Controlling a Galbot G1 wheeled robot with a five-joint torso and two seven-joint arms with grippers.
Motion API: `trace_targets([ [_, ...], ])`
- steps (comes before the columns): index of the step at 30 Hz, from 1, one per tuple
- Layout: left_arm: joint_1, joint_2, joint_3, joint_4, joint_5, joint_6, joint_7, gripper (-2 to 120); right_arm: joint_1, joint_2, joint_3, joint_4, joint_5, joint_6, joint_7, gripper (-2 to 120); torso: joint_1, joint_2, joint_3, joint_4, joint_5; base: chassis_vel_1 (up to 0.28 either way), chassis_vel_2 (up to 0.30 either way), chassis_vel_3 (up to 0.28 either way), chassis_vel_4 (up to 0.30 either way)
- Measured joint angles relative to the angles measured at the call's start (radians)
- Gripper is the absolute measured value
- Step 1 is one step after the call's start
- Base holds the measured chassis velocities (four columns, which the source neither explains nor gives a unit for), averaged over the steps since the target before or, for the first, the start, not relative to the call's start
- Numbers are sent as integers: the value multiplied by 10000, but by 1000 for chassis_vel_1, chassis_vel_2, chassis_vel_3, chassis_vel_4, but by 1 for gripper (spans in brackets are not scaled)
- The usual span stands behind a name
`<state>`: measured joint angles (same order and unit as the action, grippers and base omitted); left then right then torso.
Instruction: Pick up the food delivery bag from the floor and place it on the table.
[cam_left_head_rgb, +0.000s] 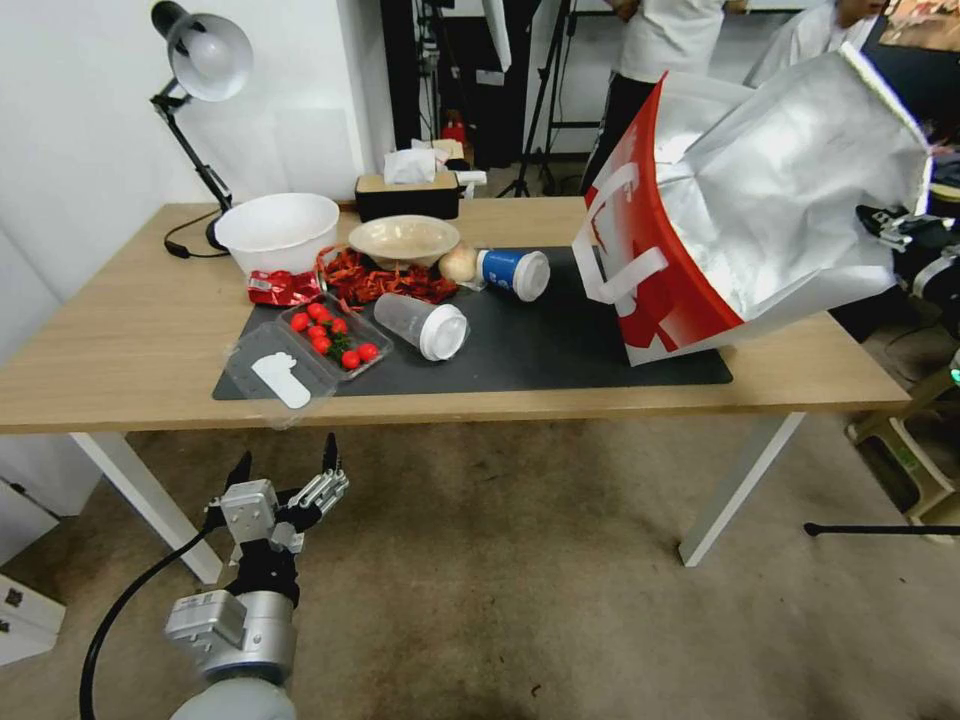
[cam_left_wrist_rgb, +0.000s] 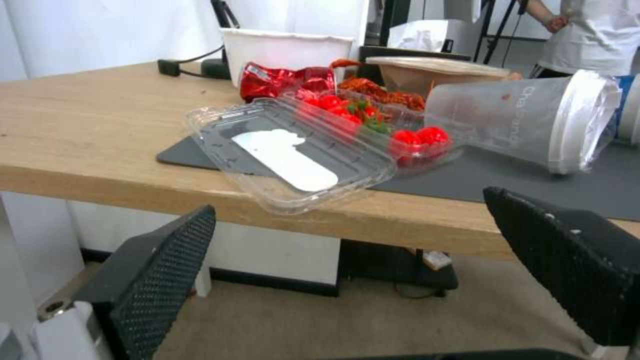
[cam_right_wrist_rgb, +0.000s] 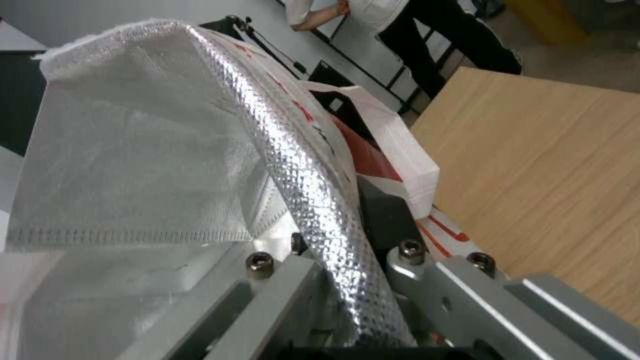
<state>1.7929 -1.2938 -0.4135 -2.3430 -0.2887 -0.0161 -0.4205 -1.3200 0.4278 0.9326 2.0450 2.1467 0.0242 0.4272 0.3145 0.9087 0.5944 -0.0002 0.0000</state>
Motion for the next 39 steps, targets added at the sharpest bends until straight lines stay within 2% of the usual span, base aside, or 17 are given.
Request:
trace_targets([
  [6, 56, -47, -1, -17, 82, -37, 4, 100, -48, -118, 20, -149, 9, -291, -192, 1, 0, 0, 0, 0, 0, 0, 0, 0, 0],
  [8, 77, -67, 0, -26, 113, -45, 8, 100, -48, -192, 6, -203, -216, -343, -258, 10, 0, 0, 0, 0, 0, 0, 0, 0, 0],
  [11, 93, -73, 0, -28, 131, -68, 12, 100, -6, -220, -61, -232, -398, -343, -260, 18, 0, 0, 0, 0, -1, 0, 0, 0, 0],
  [13, 116, -79, -17, -33, 144, -99, 14, 100, 78, -225, -190, -272, -627, -336, -262, 28, -1, 0, 0, 1, -1, 0, 0, 0, 0],
  [14, 116, -79, -17, -33, 144, -99, 14, 100, 78, -225, -190, -272, -627, -336, -262, 28, -1, 0, 0, 1, -1, 0, 0, 0, 0],
  [17, 131, -87, -28, -35, 151, -113, 18, 100, 206, -255, -387, -356, -1027, -302, -302, 42, -1, 0, 0, 0, 0, 0, 0, 0, 0],
  [18, 131, -87, -28, -35, 151, -113, 18, 100, 206, -255, -387, -356, -1027, -302, -302, 42, -1, 0, 0, 0, 0, 0, 0, 0, 0],
  [21, 136, -108, -7, -19, 182, -136, 24, 100, 438, -325, -800, -492, -1921, -163, -365, 58, 0, 0, 0, 0, 0, 0, 0, 0, 0],
  [22, 136, -108, -7, -19, 182, -136, 24, 100, 438, -325, -800, -492, -1921, -163, -365, 58, 0, 0, 0, 0, 0, 0, 0, 0, 0],
  [25, 142, -108, 1, 16, 189, -168, 25, 100, 609, -366, -1173, -620, -2760, -114, -497, 71, 0, 0, 0, 0, -1, 0, 0, 0, 0],
  [27, 141, -105, 1, 21, 189, -176, 24, 100, 637, -368, -1247, -647, -2935, -102, -546, 75, 0, 0, 0, 0, 0, 0, 0, 0, 0],
  [29, 137, -95, 0, 39, 182, -184, 25, 100, 753, -379, -1527, -731, -3632, -30, -705, 86, 0, 0, 0, 0, 0, 0, 0, 0, 0],
  [30, 137, -95, 0, 39, 182, -184, 25, 100, 753, -379, -1527, -731, -3632, -30, -705, 86, 0, 0, 0, 0, 0, 0, 0, 0, 0],
  [33, 122, -81, 18, 86, 171, -192, 24, 100, 876, -434, -1777, -831, -4467, 30, -1038, 98, 0, 0, 0, 0, -1, 0, 0, 0, 0],
  [39, 113, -70, 49, 128, 171, -198, 26, 100, 981, -440, -1986, -947, -5059, 114, -1258, 100, 0, 0, 1, 0, -1, 0, 0, 0, 0],
])
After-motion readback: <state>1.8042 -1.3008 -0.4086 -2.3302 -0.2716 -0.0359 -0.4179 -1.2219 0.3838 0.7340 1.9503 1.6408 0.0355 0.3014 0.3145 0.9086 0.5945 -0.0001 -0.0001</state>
